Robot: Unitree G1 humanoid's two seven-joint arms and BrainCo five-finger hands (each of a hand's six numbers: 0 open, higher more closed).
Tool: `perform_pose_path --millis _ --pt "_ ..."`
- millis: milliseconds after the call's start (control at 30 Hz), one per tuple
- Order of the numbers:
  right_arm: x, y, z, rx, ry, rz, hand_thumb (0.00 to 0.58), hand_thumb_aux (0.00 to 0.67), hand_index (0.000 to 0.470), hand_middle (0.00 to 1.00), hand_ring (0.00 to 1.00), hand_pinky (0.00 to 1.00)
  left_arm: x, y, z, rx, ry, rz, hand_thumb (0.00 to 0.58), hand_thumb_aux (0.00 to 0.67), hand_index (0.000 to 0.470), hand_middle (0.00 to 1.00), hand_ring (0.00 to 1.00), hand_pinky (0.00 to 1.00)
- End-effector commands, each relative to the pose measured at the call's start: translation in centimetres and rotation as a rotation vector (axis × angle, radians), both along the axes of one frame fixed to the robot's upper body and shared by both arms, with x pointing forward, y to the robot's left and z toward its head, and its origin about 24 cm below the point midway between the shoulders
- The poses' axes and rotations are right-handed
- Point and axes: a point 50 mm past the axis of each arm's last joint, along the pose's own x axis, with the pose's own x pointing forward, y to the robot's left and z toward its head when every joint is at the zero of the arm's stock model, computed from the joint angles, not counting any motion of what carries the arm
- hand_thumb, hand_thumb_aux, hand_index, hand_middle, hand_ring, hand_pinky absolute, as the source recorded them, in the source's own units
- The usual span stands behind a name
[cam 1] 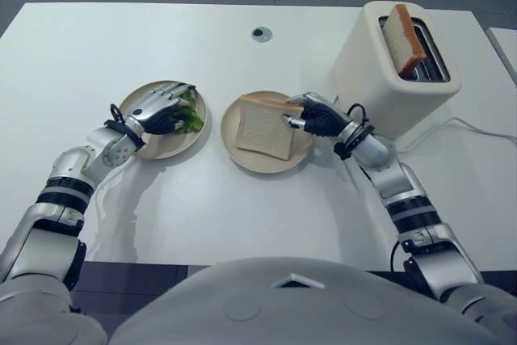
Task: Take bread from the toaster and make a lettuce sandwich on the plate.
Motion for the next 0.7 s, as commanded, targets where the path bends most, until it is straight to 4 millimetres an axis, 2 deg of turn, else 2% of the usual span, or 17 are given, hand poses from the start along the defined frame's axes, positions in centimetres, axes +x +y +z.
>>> perform_pose_path --millis 33,67,133,167,200,333,533,700 --pt "0.3 -0.8 0.2 -0.059 -0.023 -0.024 0.374 0.271 0.190 0.71 0.71 0.71 0.4 -0.3 1.1 -0.020 -0.066 -0.024 0.580 0.670 0.470 0.00 0.00 0.00" --pt "0.4 -1.0 0.4 -0.061 -0.037 -0.035 0.000 0.000 0.000 0.62 0.62 0.62 0.4 -0.3 1.3 -0.031 -0.081 -0.028 0.580 0.670 0.470 0.00 0.00 0.00" --pt "0.6 -1.3 1.2 -0.053 -0.090 -0.070 0.000 0.000 0.000 0.35 0.35 0.35 0.4 -0.6 2.3 -0.073 -0.127 -0.055 0.580 0.670 0.470 0.00 0.00 0.00" --pt "0.7 -1.5 1.8 -0.047 -0.129 -0.091 0.000 0.000 0.000 0.11 0.11 0.11 0.3 -0.9 2.8 -0.103 -0.150 -0.077 0.580 0.670 0.470 0.00 0.00 0.00" --pt "0.8 -1.7 2.4 -0.038 -0.165 -0.111 0.000 0.000 0.000 0.00 0.00 0.00 0.2 -1.2 3.2 -0.126 -0.169 -0.096 0.580 0.670 0.470 0.00 0.00 0.00" --pt "0.9 -2.4 4.7 -0.009 -0.292 -0.207 0.000 0.000 0.000 0.00 0.00 0.00 -0.3 -2.1 4.1 -0.193 -0.200 -0.153 0.580 0.670 0.470 0.00 0.00 0.00" --pt "1.2 -3.8 6.7 0.089 -0.390 -0.364 0.000 0.000 0.000 0.00 0.00 0.00 -1.0 -4.0 4.8 -0.288 -0.203 -0.246 0.580 0.670 0.470 0.00 0.00 0.00" --pt "0.8 -3.2 7.9 0.220 -0.422 -0.336 0.000 0.000 0.000 0.00 0.00 0.00 -0.7 -7.3 3.4 -0.352 -0.150 -0.325 0.580 0.670 0.470 0.00 0.00 0.00"
